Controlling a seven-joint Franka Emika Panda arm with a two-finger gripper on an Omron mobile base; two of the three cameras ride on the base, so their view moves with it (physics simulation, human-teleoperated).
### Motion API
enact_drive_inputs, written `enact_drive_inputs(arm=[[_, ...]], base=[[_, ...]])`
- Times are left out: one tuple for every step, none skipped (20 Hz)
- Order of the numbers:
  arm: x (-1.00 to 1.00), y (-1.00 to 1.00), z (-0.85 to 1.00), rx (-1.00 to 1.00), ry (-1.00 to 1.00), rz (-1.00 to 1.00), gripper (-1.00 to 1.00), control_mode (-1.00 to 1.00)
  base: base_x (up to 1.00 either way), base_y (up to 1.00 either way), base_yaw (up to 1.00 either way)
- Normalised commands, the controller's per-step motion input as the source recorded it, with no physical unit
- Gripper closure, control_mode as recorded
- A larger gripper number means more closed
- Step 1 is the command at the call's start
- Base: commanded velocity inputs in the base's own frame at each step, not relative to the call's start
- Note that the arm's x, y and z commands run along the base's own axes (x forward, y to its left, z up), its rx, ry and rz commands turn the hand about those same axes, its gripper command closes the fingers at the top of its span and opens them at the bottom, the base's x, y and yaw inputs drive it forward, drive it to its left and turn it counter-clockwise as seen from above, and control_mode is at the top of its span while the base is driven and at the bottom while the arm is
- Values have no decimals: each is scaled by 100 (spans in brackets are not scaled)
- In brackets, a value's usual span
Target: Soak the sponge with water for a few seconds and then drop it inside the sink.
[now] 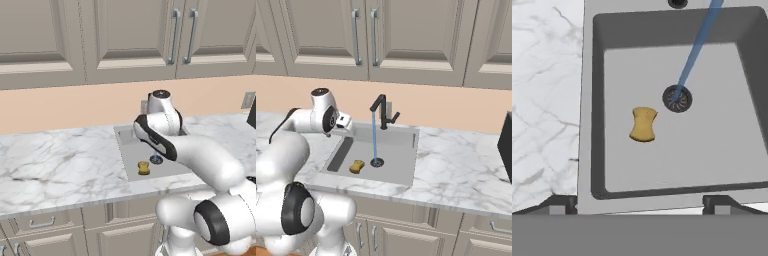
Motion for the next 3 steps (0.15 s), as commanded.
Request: enact_drive_inputs(arm=[[-61, 6, 39, 0, -2, 5, -100, -100], [-57, 7, 39, 0, -1, 5, -100, -100], [-56, 5, 39, 0, -1, 5, -100, -100]], base=[[0, 0, 0], [0, 0, 0], [0, 0, 0]])
